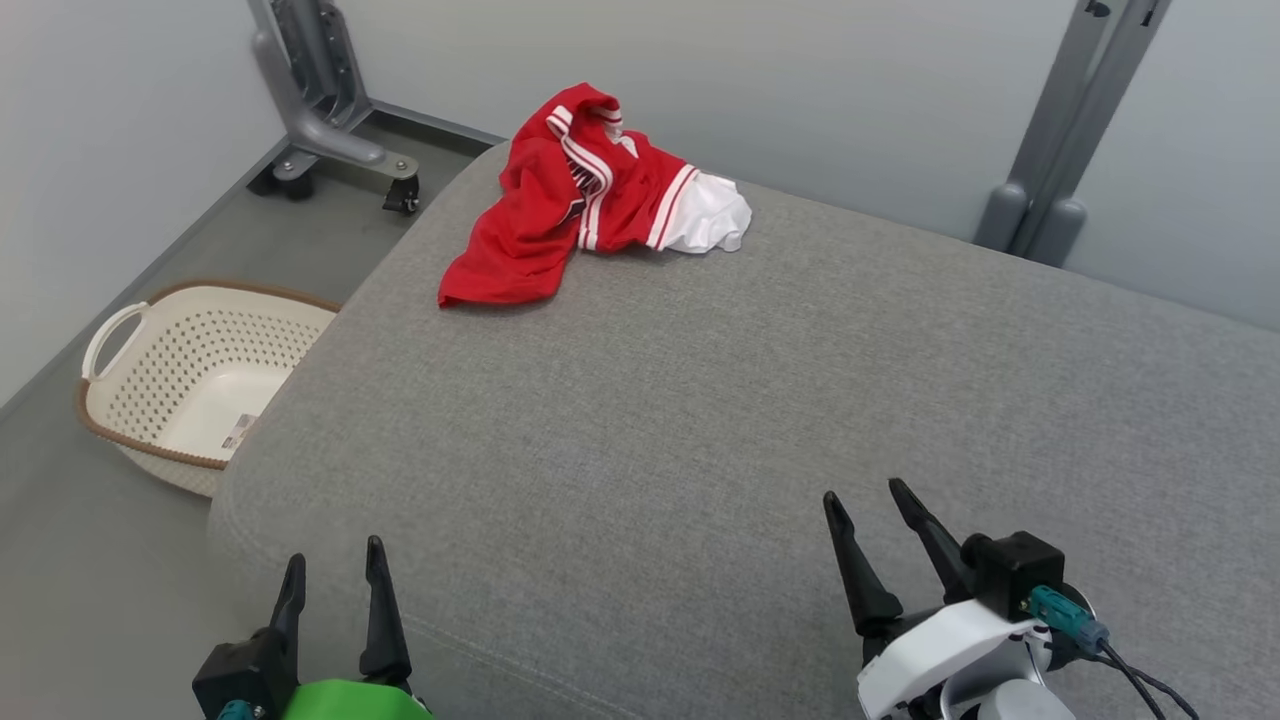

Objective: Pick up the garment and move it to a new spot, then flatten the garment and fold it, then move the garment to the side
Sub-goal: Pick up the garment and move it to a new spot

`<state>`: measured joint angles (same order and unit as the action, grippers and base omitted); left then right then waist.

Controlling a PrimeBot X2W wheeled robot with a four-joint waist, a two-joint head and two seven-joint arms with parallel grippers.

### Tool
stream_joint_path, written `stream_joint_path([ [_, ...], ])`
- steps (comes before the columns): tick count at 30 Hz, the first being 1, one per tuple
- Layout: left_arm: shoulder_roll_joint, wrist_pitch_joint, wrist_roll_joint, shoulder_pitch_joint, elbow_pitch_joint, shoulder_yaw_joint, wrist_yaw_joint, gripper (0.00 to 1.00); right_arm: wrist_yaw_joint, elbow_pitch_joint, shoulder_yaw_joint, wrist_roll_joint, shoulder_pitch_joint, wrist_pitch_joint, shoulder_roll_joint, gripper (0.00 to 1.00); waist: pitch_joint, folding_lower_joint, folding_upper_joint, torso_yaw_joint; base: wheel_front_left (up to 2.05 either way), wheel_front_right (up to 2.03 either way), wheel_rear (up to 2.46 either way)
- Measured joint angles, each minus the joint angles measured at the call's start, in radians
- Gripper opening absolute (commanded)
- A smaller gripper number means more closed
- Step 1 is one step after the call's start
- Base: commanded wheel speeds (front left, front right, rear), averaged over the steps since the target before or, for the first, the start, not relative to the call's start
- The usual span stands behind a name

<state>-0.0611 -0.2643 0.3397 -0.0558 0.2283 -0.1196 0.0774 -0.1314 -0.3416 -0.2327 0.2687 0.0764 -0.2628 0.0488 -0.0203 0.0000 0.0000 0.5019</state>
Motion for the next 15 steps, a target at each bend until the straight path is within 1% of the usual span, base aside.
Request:
stream_joint_path([
  [5,0.004,0.0,0.001,-0.016,-0.022,0.008,0.006,1.0,0.0,-0.015,-0.019,-0.002,0.015,0.0,-0.001,1.0,0.021,0.0,0.0,0.023,0.0,0.0,0.0],
  [9,0.005,0.0,0.001,-0.022,-0.027,0.007,0.011,1.0,0.0,-0.021,-0.024,-0.002,0.018,0.0,0.0,1.0,0.026,0.0,0.0,0.027,0.0,0.0,0.0],
  [12,0.006,0.0,0.001,-0.023,-0.023,0.001,0.009,1.0,0.0,-0.02,-0.01,-0.003,0.016,0.0,-0.001,1.0,0.025,0.0,0.0,0.027,0.0,0.0,0.0],
  [15,0.007,0.0,0.001,-0.018,-0.015,-0.005,0.001,1.0,0.0,-0.002,0.024,-0.02,0.008,0.0,-0.001,1.0,0.032,0.0,0.0,0.027,0.0,0.0,0.0],
])
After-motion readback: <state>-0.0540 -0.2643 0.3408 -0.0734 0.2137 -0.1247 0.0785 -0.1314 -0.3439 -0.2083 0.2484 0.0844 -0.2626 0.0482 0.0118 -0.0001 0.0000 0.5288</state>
